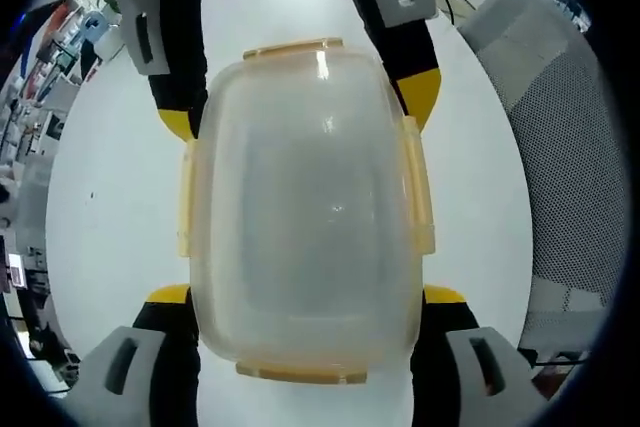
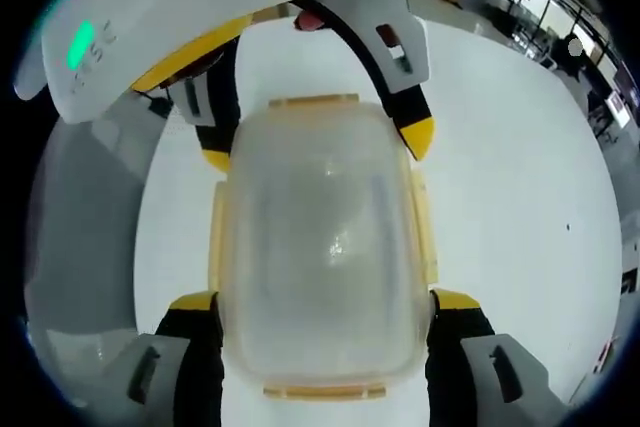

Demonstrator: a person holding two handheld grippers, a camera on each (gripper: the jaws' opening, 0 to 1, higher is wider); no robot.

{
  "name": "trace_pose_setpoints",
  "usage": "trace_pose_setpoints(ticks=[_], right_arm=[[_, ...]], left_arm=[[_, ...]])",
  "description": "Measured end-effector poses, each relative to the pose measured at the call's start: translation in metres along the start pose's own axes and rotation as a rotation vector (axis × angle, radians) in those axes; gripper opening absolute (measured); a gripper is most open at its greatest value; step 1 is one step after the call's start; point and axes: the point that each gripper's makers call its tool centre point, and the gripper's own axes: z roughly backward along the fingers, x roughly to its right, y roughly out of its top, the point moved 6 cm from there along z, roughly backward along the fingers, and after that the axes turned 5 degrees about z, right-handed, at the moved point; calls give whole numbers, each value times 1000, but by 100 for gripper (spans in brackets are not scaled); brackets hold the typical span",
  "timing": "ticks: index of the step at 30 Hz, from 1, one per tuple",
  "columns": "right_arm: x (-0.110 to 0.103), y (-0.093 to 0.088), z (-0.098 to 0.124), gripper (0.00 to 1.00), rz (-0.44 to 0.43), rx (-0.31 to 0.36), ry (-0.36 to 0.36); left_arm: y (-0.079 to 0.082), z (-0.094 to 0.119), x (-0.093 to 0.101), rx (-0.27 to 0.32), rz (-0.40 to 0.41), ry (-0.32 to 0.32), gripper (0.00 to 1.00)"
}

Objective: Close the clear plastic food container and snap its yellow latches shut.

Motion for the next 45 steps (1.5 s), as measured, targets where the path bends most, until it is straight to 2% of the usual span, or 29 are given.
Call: trace_pose_setpoints(ticks=[22, 32, 45], right_arm=[[16, -1, 1, 84, -3, 10, -9], [17, -1, 1, 84, -1, 0, -4], [17, 0, 2, 85, 3, 24, -2]], left_arm=[[0, -3, -16, -3, 6, -10, 89], [0, -3, -17, -6, 7, -11, 90], [0, -4, -18, -25, 6, -12, 91]])
